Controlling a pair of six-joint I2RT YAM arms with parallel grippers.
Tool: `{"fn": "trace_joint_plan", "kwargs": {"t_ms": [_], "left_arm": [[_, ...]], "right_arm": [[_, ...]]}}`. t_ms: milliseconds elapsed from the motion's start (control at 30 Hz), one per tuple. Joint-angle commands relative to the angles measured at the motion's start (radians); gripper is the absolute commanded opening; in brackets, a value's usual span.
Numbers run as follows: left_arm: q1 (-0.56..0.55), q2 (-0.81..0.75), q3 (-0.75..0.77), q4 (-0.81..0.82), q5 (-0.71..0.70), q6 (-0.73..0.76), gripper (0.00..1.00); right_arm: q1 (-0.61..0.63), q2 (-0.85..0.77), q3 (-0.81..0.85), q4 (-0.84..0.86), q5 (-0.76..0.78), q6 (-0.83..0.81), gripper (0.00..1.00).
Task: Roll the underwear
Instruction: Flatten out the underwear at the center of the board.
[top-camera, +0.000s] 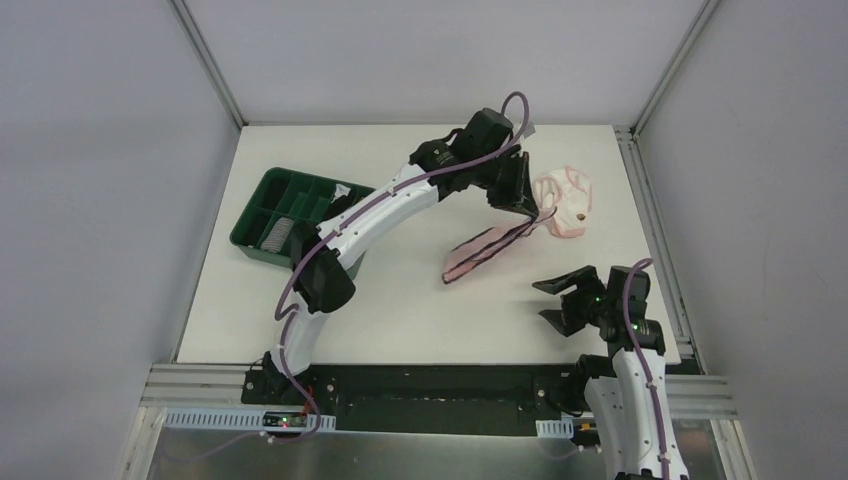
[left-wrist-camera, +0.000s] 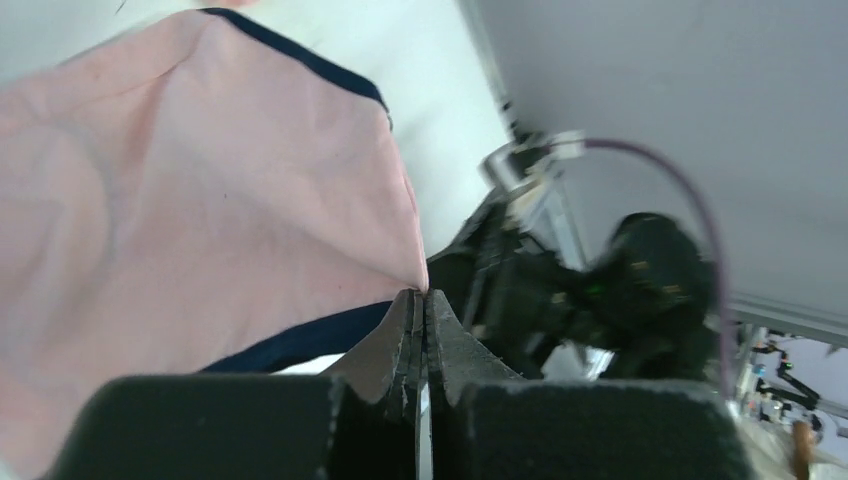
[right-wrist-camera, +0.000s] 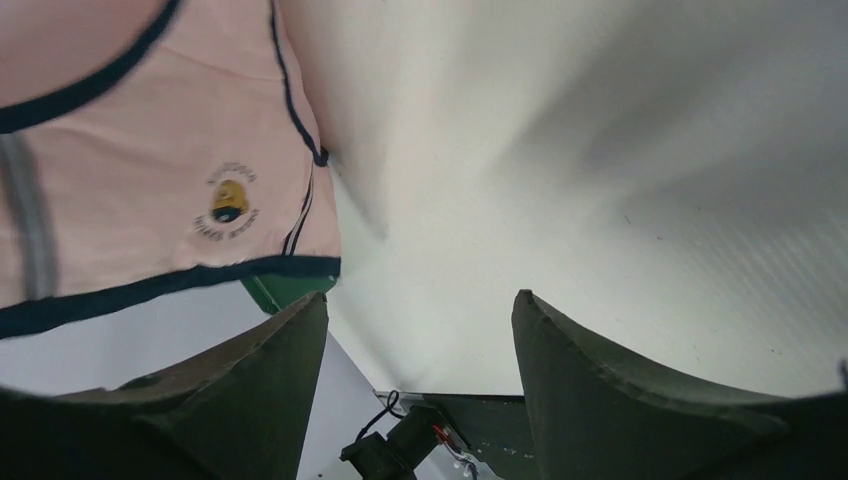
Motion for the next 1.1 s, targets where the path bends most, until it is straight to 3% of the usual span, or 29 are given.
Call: {"fn": "trace_joint_plan", "kwargs": {"t_ms": [0, 67, 167, 467, 567, 767, 933, 1067], "left_arm": [[0.005, 0.080, 0.269, -0.023, 0.079, -0.098, 0.00], [0.017, 0.089, 0.357, -0.024, 0.068, -0.130, 0.00], [0.069, 0.014, 0.248, -0.023, -0.001, -0.133, 0.00], [0.236, -0.354, -0.711, 0.187, -0.116, -0.136, 0.00], [0.251, -0.398, -0.889, 0.245, -0.126, -0.158, 0.00], [0.251, -0.426, -0.988, 0.249, -0.242, -0.140, 0.00], [0.251, -0.423, -1.002, 0.245, -0.243, -0.135, 0.00], [0.251, -0.418, -1.001, 0.244, -0.231, -0.142, 0.00]], "right_arm": [[-0.007, 0.008, 0.012, -0.019, 0.084, 0.004, 0.71], [-0.021, 0.021, 0.042, -0.041, 0.105, -0.029, 0.72], [-0.035, 0.047, 0.096, -0.086, 0.130, -0.096, 0.72], [-0.038, 0.064, 0.065, -0.083, 0.091, -0.112, 0.73], [-0.037, 0.056, 0.021, -0.079, 0.074, -0.079, 0.73], [-0.010, 0.035, -0.056, -0.061, 0.019, -0.039, 0.69], [0.052, -0.023, -0.101, -0.101, 0.083, 0.004, 0.65], [0.101, -0.031, -0.167, -0.010, 0.074, 0.068, 0.59]]}}
